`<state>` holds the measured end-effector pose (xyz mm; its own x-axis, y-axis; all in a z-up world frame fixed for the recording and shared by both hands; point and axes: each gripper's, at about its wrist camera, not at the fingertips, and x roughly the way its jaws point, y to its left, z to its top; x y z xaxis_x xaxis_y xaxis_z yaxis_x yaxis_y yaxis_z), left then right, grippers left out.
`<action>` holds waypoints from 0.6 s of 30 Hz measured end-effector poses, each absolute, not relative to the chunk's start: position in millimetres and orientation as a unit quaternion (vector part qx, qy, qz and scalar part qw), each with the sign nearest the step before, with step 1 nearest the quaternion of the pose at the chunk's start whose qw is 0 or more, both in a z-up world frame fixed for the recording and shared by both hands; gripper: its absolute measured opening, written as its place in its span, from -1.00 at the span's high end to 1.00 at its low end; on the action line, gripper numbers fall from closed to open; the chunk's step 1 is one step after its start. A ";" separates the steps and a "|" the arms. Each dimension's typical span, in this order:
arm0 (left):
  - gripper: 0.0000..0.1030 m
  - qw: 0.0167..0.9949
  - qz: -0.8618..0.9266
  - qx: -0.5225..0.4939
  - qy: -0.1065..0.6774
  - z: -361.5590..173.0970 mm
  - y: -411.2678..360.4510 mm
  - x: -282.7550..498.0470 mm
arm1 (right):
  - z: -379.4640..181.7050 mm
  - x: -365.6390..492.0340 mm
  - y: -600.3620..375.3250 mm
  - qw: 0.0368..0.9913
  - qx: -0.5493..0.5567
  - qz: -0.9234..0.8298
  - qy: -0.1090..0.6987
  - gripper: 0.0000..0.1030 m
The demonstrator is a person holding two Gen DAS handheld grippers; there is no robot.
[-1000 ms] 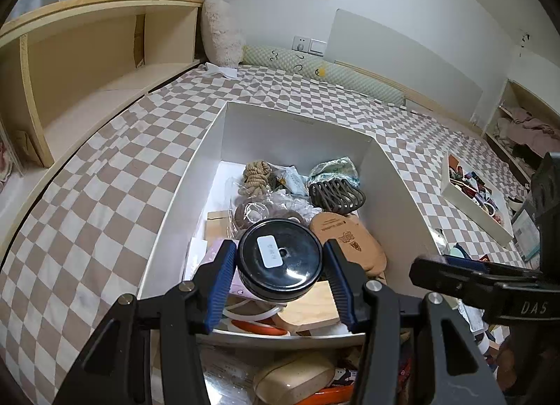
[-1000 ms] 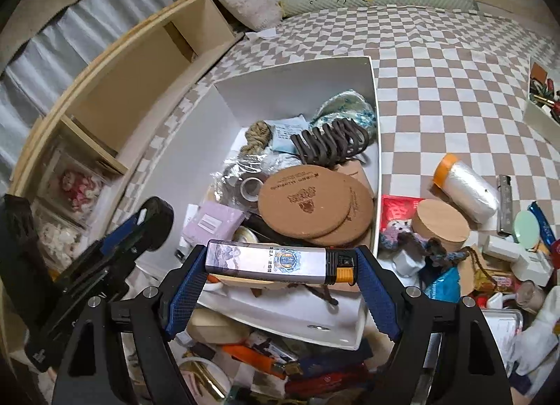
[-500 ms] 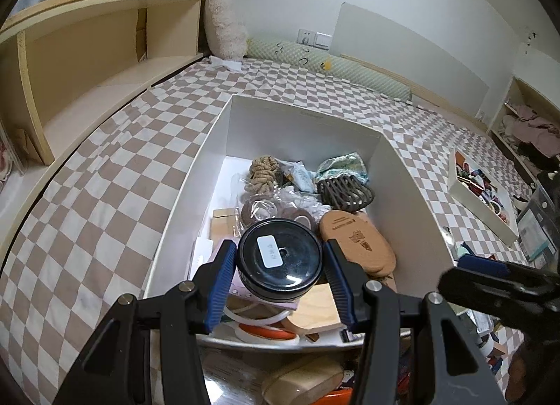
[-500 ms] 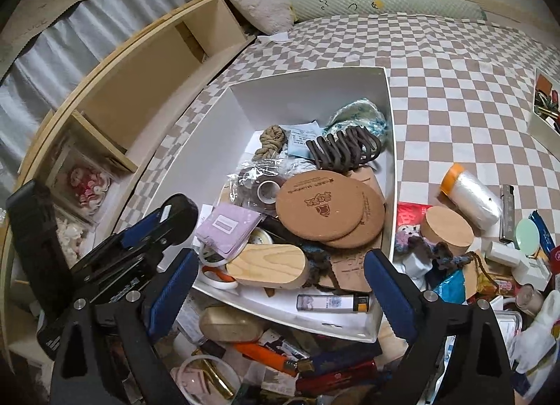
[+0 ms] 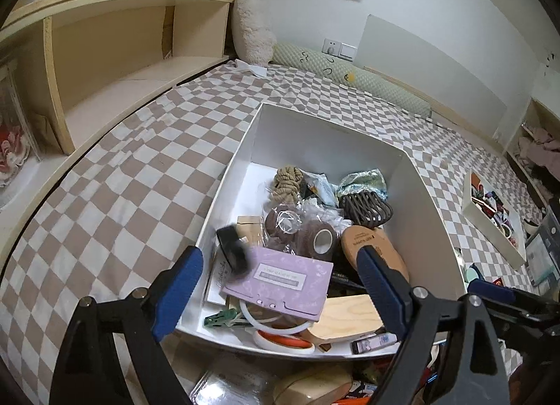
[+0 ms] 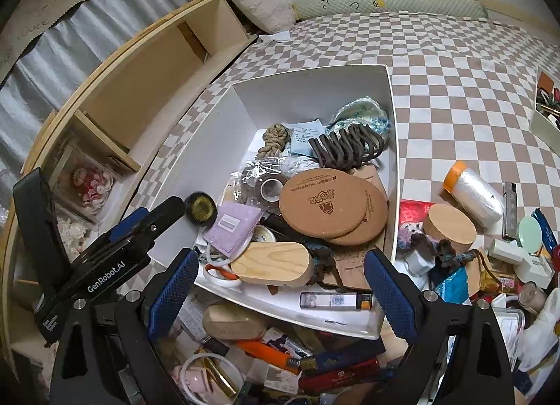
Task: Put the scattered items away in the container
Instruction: 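Lower the black tin and white lighter into the white box and open both tools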
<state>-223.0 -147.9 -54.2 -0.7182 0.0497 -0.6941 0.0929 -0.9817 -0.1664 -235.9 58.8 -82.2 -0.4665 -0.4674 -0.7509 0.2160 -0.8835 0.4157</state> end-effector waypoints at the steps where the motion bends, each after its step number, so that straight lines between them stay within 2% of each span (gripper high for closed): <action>1: -0.75 0.012 -0.923 0.374 0.092 -53.7 -147.1 -221.7 | -81.7 -235.4 59.1 0.202 0.475 -0.846 -0.133 -0.85; 18: -0.75 0.010 -0.926 0.372 0.071 -36.1 -137.0 -204.5 | -63.3 -220.8 68.3 0.199 0.460 -0.854 -0.139 -0.85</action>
